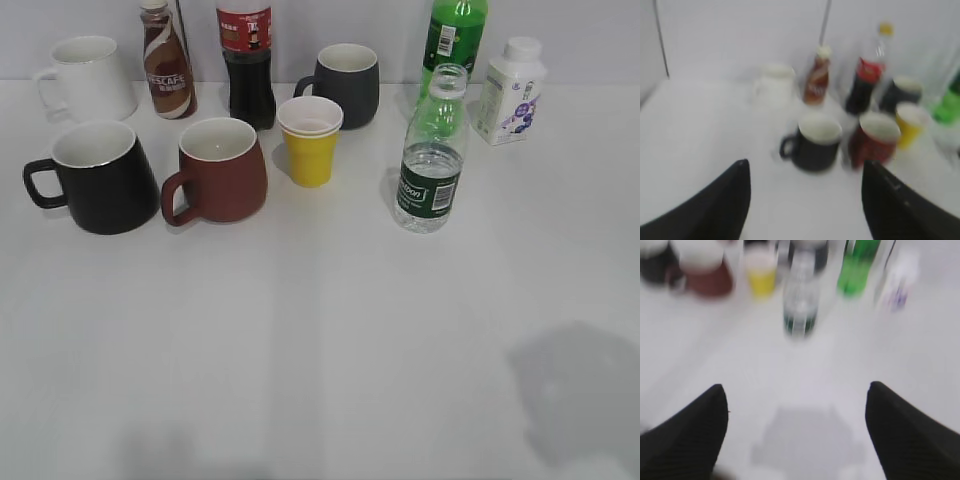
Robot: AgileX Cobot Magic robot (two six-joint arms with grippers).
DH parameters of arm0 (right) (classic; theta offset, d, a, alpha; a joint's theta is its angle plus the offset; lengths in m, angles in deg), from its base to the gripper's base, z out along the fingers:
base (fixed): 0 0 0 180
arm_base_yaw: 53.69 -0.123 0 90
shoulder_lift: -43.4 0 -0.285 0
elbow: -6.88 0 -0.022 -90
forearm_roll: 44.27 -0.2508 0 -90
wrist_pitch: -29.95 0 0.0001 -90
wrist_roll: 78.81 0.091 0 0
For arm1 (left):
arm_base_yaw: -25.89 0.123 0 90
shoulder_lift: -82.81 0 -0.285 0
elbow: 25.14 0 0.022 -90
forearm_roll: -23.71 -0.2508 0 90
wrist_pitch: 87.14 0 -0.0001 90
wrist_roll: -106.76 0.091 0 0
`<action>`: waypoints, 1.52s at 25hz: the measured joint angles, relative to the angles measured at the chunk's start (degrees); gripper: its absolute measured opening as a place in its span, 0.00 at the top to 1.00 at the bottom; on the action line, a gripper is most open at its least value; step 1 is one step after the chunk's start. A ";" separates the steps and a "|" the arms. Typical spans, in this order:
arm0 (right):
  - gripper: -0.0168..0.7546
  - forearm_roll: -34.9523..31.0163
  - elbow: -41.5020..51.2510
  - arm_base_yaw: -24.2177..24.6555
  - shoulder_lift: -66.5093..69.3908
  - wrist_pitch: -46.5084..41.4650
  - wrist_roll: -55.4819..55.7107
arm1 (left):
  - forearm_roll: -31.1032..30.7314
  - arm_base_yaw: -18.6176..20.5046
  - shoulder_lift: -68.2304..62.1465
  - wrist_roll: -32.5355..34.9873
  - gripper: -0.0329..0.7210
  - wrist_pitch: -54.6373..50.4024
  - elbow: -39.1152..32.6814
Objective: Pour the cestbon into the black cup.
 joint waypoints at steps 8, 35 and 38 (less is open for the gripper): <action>0.16 -1.76 4.55 -0.07 -15.91 -19.74 -1.50 | 4.66 -0.40 7.21 9.44 0.24 -20.22 -2.76; 0.25 -3.55 14.44 30.09 -30.14 -12.32 -2.07 | 7.08 15.99 14.98 12.46 0.39 -14.33 -10.70; 0.25 -3.61 14.44 30.58 -30.14 -12.32 -2.07 | 7.08 15.78 14.98 12.46 0.42 -14.33 -10.70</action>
